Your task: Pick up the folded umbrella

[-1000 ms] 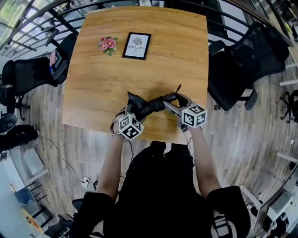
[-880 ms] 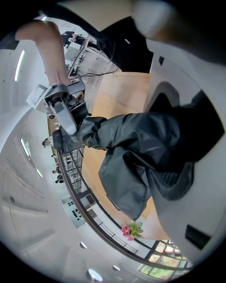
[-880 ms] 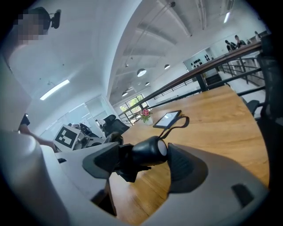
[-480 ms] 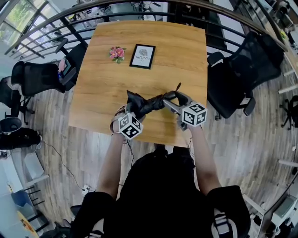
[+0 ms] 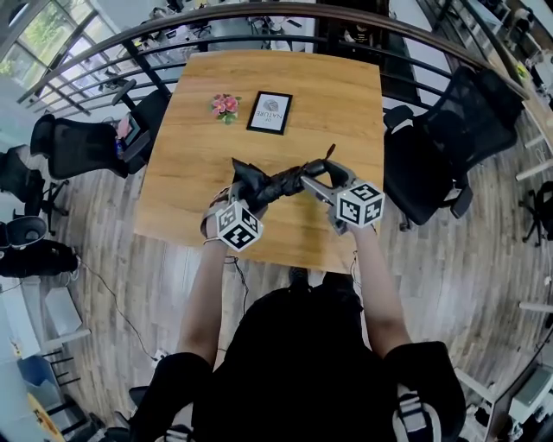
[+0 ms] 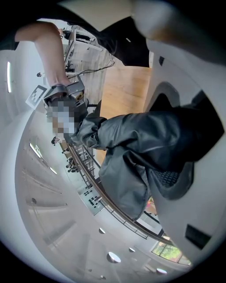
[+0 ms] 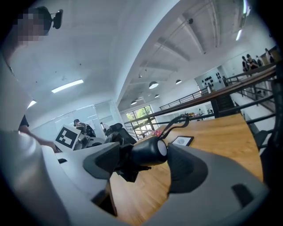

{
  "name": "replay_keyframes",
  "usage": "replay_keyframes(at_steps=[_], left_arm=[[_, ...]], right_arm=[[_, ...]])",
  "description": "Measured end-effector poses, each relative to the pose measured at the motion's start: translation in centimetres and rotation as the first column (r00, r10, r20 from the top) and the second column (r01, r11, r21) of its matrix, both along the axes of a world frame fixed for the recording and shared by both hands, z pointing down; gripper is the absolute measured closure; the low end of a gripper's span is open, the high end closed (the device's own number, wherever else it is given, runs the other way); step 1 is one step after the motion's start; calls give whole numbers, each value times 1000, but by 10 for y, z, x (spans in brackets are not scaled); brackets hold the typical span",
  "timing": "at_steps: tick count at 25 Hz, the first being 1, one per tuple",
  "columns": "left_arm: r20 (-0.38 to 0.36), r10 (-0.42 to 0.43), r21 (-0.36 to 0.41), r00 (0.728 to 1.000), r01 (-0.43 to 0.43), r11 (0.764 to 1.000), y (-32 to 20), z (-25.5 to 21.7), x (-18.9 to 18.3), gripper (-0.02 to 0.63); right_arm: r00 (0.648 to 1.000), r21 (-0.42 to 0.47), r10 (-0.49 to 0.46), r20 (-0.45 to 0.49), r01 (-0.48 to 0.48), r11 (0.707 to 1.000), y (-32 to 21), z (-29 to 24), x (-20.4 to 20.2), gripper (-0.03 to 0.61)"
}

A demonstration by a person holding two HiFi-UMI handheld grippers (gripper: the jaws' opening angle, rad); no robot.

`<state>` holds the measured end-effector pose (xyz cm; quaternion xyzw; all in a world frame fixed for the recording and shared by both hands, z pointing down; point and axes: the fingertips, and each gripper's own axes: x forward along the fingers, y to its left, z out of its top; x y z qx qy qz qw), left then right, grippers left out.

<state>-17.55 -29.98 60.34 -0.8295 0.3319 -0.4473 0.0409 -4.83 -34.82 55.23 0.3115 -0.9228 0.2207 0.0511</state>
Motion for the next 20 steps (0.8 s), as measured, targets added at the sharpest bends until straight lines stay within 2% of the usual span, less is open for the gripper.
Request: replay_keyframes(at_steps=[20], left_arm=[[41,0,53,999,-2,999,-2,-35,-2,284]], right_arm=[[1000,40,-8,26,7,999,-1,-29,0,244]])
